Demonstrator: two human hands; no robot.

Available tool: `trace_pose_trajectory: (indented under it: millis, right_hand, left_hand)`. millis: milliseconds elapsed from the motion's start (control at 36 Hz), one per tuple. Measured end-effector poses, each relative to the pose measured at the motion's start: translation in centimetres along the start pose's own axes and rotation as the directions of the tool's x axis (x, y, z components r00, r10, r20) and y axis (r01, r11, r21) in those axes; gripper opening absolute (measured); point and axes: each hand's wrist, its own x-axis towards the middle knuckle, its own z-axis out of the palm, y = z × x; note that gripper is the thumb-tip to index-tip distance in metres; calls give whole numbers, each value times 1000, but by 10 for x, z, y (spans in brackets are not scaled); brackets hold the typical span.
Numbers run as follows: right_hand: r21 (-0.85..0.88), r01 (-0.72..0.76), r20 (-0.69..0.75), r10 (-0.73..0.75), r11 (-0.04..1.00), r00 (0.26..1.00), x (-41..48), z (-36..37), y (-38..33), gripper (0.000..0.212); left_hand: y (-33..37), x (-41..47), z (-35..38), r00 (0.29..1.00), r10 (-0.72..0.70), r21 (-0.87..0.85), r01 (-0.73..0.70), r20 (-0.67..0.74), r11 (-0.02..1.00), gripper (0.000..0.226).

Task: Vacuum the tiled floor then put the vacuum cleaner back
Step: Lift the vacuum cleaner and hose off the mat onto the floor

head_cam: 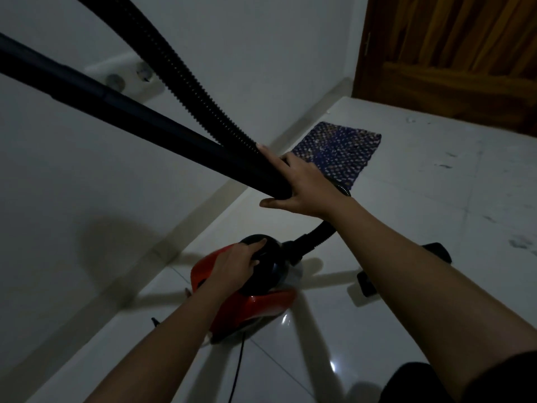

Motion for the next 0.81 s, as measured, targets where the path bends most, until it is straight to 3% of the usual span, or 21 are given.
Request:
trace_pose_trajectory:
  millis: [361,528,806]
  right_hand:
    - [33,8,-90,-5,999,996,-19,25,9,96]
    - [117,28,-125,-13,993,992,-10,27,1,97]
    - [118,59,-172,-38,991,984,-12,52,-3,91]
  left_hand:
    - [-8,4,44,992,-122,-123,118,-33,985,57]
    - [-14,4,45,993,-115,-126,110,-35,986,57]
    - [-14,-5,54,989,-121,-175,104,-90,979,53]
